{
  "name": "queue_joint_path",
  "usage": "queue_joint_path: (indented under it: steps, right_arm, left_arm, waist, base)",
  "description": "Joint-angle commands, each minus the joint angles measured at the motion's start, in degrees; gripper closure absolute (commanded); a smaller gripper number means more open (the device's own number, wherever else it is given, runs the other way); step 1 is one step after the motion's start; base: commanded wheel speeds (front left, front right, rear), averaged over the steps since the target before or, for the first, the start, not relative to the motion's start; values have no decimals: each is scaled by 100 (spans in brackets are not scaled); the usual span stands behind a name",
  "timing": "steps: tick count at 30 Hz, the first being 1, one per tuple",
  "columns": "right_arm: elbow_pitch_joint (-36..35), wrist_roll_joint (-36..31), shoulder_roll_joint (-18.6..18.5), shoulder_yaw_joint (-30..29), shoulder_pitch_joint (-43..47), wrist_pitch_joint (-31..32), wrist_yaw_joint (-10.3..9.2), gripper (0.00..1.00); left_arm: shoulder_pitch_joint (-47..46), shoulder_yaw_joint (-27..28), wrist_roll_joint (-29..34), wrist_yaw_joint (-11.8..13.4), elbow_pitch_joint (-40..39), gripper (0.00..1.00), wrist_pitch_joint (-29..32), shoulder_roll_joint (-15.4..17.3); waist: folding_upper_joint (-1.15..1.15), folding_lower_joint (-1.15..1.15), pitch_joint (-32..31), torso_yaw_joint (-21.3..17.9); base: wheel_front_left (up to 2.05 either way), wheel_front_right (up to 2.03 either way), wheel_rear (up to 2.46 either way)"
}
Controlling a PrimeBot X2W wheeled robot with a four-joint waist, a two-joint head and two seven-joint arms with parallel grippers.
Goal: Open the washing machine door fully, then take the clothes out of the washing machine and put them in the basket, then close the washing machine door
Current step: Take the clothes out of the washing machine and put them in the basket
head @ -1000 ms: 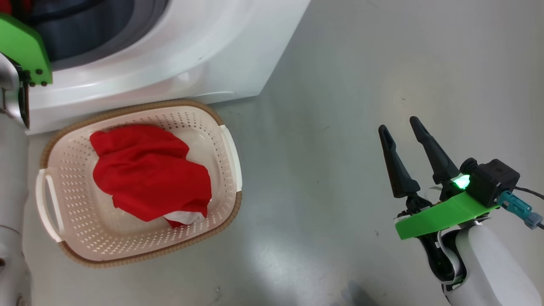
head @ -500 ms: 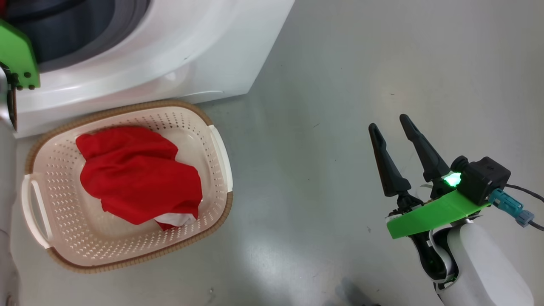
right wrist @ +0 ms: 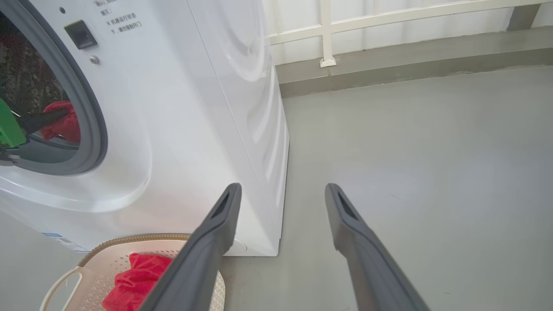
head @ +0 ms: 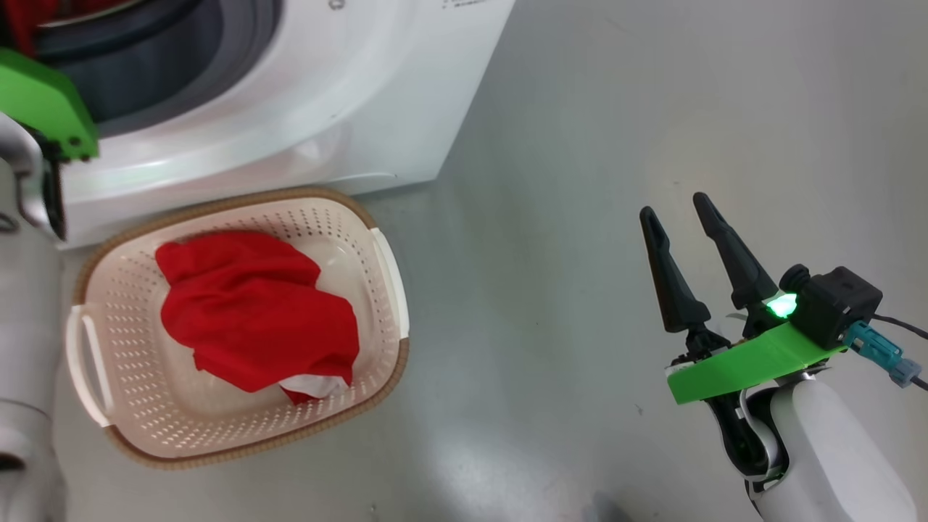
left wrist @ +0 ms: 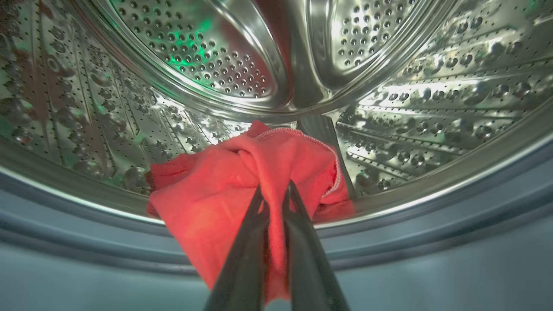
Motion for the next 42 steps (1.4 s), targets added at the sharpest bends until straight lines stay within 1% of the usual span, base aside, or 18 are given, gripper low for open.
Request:
queue_joint_path:
  steps: [1, 8, 16, 17, 26, 33, 37, 42]
  right_arm:
    - [-124, -21, -44, 88, 200, -36, 35, 0]
    - [-137, -48, -99, 23, 334, -36, 35, 0]
    - [-159, -53, -144, -13, 422, -36, 35, 0]
    - [-159, -53, -144, -13, 422, -36, 35, 0]
    - [-193, -58, -191, -80, 499, -36, 35, 0]
    - [-213, -71, -206, -102, 514, -36, 35, 0]
    - [-220, -68, -217, -101, 509, -36, 35, 0]
    - [-227, -69, -228, -105, 510, -36, 35, 0]
  left_arm:
    - [164, 114, -88, -45, -244, 100, -70, 205]
    - [1066, 365, -283, -117, -1939, 100, -81, -22]
    - [1994, 666, -334, -248, -3499, 100, -82, -314]
    - [1994, 666, -334, -248, -3499, 100, -82, -314]
    - [2770, 962, -252, -394, -4964, 100, -83, -626]
    - [3213, 1065, -173, -448, -6074, 100, -83, -836]
    - [3460, 1074, -155, -438, -6566, 100, -83, -922]
    - [3829, 998, -173, -426, -6927, 100, -83, -993]
  waist:
    - [0, 0, -133, 87]
    - [0, 0, -353, 288]
    - [0, 0, -467, 446]
    - [0, 0, -467, 446]
    - [0, 0, -513, 573]
    - [0, 0, -493, 641]
    - [0, 0, -476, 661]
    - [0, 0, -464, 674]
  base:
    - [0, 0, 0]
    - [0, 0, 0]
    - [0, 0, 0]
    - [0, 0, 0]
    - [0, 0, 0]
    - [0, 0, 0]
    - [0, 0, 0]
    - [0, 0, 0]
